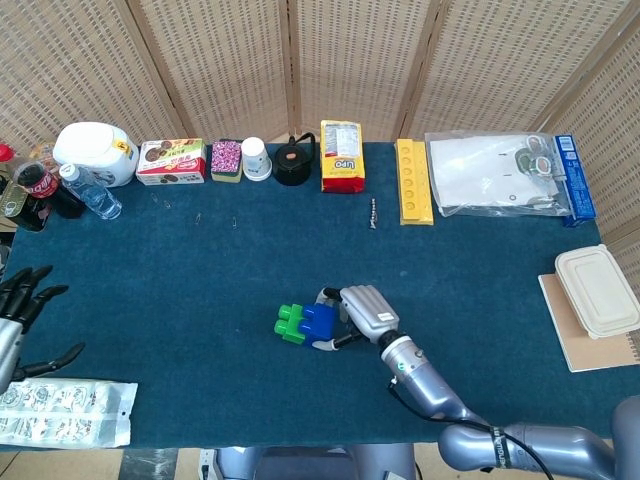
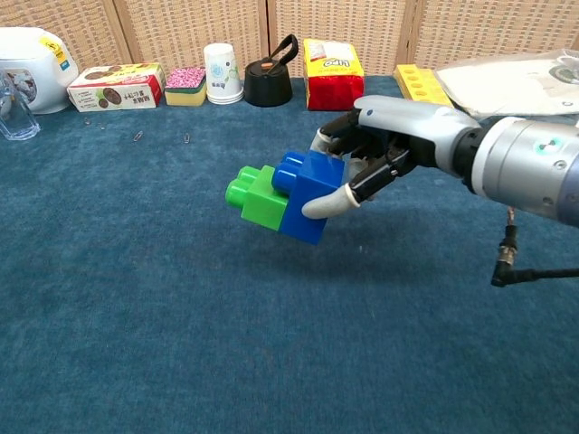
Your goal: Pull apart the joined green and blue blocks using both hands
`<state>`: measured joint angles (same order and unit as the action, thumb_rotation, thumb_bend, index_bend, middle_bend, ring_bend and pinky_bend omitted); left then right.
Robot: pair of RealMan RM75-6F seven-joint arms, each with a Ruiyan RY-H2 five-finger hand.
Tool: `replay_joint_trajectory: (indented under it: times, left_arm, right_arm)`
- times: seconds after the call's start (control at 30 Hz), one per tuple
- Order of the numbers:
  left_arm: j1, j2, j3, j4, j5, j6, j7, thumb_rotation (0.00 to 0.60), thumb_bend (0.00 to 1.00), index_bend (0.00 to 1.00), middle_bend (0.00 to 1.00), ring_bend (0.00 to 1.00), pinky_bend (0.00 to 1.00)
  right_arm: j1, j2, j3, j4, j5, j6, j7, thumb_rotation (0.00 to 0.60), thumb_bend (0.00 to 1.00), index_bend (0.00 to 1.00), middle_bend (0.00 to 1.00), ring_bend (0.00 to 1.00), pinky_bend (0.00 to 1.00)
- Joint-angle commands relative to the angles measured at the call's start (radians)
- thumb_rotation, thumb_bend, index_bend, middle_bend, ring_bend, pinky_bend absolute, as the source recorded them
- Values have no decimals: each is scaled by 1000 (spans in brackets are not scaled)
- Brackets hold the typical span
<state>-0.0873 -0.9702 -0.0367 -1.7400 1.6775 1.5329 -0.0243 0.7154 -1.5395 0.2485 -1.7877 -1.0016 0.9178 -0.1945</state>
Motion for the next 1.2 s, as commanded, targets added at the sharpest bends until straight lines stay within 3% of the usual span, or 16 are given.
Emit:
replay_joint_trajectory:
  times: [0.03, 0.2, 0.5, 0.83, 1.2]
  left_arm:
    - [-60, 11, 3, -63, 68, -60, 60, 370, 230, 245, 129, 85, 165]
    - [-146, 11, -13, -126, 127, -154, 144, 438, 238, 258, 151, 111, 206]
    - [-287, -43, -76, -183, 125, -286, 208, 490, 254, 342, 181, 153, 260]
    - [-411, -159, -114, -172, 97, -379, 183, 497, 254, 403, 181, 153, 258]
    - [-506, -274, -121, -125, 68, -438, 148, 488, 255, 407, 181, 153, 254]
  right_arm:
    - [-35, 84, 17, -69, -9, -65, 135, 445, 177, 562, 537, 606, 512]
    - [-53, 147, 26, -113, -35, -123, 266, 443, 176, 564, 537, 606, 512]
    - [-65, 200, 48, -143, -93, -191, 457, 445, 177, 568, 538, 611, 511]
    - [-61, 211, 51, -146, -120, -203, 542, 444, 177, 572, 538, 616, 508]
    - [-53, 220, 44, -130, -126, -209, 590, 444, 177, 572, 539, 617, 508]
